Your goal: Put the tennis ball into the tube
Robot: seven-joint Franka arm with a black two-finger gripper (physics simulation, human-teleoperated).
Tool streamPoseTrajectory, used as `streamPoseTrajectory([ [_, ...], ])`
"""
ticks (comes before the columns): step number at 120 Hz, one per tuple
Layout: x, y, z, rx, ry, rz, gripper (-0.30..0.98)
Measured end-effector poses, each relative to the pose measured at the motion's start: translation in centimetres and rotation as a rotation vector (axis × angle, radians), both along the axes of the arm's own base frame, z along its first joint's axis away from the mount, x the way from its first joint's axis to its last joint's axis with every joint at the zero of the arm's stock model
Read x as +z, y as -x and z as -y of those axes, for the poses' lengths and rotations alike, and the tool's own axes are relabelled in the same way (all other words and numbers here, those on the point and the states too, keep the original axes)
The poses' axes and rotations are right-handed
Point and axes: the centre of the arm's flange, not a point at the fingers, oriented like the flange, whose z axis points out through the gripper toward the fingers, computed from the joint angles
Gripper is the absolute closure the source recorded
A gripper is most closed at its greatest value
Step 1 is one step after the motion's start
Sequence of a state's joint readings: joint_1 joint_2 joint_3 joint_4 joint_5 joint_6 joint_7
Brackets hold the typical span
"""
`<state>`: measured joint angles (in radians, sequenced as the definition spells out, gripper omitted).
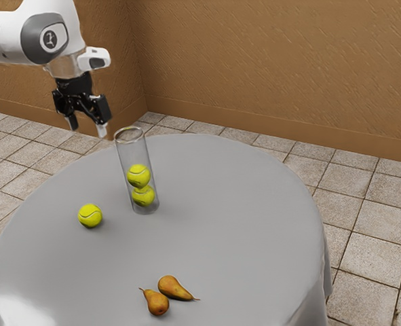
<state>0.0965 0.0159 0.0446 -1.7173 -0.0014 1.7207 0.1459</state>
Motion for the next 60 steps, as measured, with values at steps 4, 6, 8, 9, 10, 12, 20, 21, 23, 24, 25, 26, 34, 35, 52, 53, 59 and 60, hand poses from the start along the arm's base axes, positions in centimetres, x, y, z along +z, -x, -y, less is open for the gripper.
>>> streamPoseTrajectory([
  [4,0.2,0.2,0.0,-0.001,-0.001,0.007,0.0],
  [6,0.3,0.3,0.0,-0.001,-0.001,0.009,0.0],
  [8,0.2,0.4,0.0,-0.001,0.0,0.008,0.0],
  [9,0.1,0.4,0.0,-0.001,0.0,0.007,0.0],
  [10,0.0,0.5,0.1,-0.001,0.0,0.006,0.0],
  [12,-0.2,0.8,0.1,-0.002,0.001,0.004,0.0],
  [20,-2.1,2.7,0.3,-0.003,0.006,-0.015,0.0],
  [21,-2.4,2.9,0.4,-0.003,0.007,-0.018,0.0],
  [23,-3.2,3.4,0.3,-0.002,0.009,-0.027,0.0],
  [24,-3.6,3.6,0.3,-0.001,0.009,-0.031,0.0],
  [25,-4.0,3.8,0.3,0.001,0.01,-0.034,0.0],
  [26,-4.5,4.0,0.2,0.002,0.009,-0.039,0.0],
  [34,-8.8,5.2,-0.7,0.017,0.005,-0.074,0.0],
  [35,-9.3,5.3,-0.9,0.02,0.005,-0.077,0.0],
  [52,-14.9,5.5,-2.3,0.042,-0.007,-0.064,0.0],
  [53,-15.2,5.5,-2.3,0.043,-0.008,-0.061,0.0],
  [59,-17.0,5.1,-2.8,0.05,-0.013,-0.046,0.0],
  [60,-17.2,5.1,-2.9,0.051,-0.014,-0.043,0.0],
])
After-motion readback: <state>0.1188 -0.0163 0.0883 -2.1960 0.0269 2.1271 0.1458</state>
